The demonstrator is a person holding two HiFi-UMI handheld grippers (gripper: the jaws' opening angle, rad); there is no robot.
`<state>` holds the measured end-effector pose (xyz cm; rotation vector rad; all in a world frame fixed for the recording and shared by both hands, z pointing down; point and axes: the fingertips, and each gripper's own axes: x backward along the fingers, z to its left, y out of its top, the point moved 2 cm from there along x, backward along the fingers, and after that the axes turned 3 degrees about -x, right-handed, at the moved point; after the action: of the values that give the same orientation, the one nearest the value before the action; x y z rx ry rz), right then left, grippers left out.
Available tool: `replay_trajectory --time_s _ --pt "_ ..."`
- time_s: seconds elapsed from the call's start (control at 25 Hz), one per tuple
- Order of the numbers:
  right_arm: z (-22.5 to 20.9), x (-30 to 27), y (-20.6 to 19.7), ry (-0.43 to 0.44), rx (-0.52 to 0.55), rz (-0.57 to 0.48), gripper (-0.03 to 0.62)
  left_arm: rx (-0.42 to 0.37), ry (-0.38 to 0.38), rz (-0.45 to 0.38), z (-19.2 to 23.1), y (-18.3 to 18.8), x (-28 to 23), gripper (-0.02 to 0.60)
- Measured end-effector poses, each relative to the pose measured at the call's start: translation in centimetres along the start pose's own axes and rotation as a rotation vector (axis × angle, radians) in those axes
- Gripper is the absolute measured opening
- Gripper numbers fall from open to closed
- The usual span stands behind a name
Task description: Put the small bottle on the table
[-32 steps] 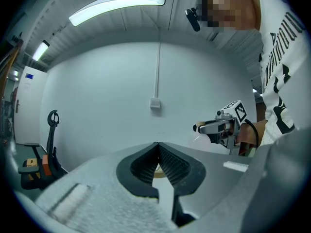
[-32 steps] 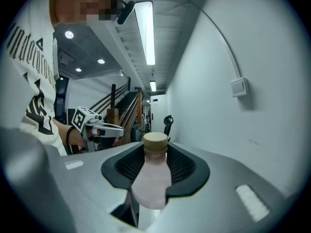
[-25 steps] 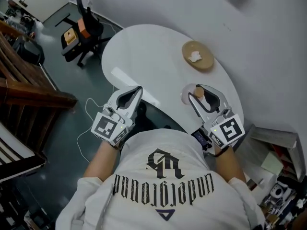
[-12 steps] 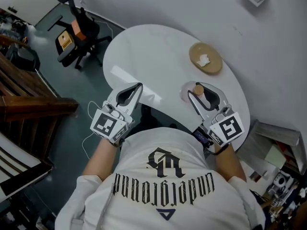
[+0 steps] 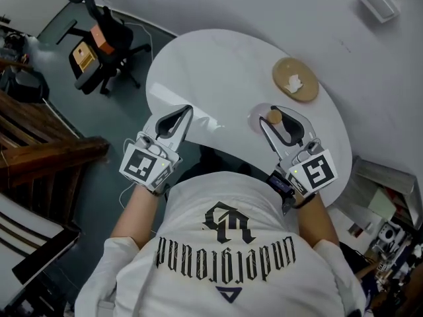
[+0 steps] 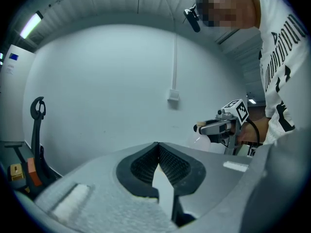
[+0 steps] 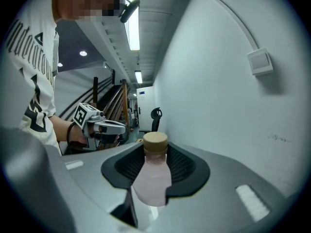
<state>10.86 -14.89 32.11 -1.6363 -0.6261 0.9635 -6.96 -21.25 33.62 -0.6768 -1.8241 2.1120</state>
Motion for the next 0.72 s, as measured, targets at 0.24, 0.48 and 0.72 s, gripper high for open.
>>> replay_trajectory --time_s 0.24,0.48,0.72 --pt "0.4 -3.5 -0.2 -0.046 0.000 0.023 0.140 0.013 -0.042 0.008 3.6 -0.9 0.3 0.006" --pt "0.6 -6.6 -0.6 -0.094 0.001 0.036 0.140 0.014 -0.093 0.003 6.6 -1.4 0.5 0.006" --pt "0.4 -9.3 -2.0 -0.127 -0.002 0.062 0.140 0.033 -0.117 0.005 9.1 -2.4 0.3 0.006"
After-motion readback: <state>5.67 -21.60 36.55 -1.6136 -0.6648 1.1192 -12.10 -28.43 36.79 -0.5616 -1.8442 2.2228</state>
